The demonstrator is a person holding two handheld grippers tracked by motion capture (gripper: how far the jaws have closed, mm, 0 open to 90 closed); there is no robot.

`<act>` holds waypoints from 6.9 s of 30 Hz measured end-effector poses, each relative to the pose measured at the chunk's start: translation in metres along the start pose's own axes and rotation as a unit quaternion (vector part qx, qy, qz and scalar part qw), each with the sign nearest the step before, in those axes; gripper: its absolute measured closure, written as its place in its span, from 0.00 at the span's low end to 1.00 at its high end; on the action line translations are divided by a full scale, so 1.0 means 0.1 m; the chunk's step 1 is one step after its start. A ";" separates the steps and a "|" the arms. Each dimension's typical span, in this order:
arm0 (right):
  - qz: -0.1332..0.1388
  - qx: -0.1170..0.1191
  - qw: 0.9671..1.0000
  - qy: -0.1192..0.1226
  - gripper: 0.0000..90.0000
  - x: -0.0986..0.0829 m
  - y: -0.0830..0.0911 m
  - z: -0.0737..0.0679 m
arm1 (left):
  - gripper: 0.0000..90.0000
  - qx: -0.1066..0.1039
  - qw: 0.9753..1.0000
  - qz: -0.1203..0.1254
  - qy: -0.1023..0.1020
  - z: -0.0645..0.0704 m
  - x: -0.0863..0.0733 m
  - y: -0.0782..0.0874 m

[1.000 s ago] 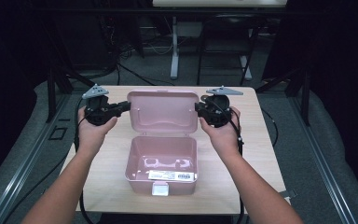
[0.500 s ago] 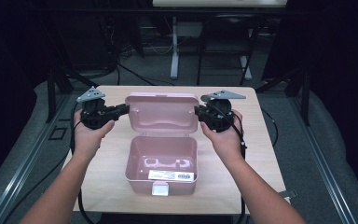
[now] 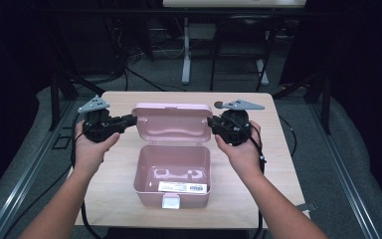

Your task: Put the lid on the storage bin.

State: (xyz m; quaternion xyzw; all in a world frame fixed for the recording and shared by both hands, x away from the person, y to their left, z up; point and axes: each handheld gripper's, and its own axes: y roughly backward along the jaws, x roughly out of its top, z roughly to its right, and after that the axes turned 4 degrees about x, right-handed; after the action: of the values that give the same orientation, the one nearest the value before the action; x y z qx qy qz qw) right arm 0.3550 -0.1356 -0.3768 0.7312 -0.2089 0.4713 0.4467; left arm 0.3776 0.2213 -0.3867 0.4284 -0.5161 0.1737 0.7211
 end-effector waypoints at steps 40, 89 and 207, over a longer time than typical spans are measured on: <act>-0.013 0.059 0.998 0.022 0.80 -0.43 0.40 -0.19 | 0.79 -0.051 0.998 0.000 -0.023 0.26 -0.37 0.44; -0.014 0.058 0.997 -0.044 0.73 -0.97 0.71 0.06 | 0.78 -0.040 0.998 -0.028 -0.037 0.48 -0.92 0.63; -0.042 -0.053 0.997 -0.032 0.42 -1.92 0.09 0.51 | 0.58 0.033 0.996 -0.074 0.037 -0.14 -1.74 0.10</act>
State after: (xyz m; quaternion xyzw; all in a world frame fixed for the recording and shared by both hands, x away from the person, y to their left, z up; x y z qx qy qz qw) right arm 0.2841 -0.2060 -0.5492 0.7291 -0.2170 0.4170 0.4975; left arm 0.3085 0.2719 -0.5391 0.4821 -0.4498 0.1524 0.7362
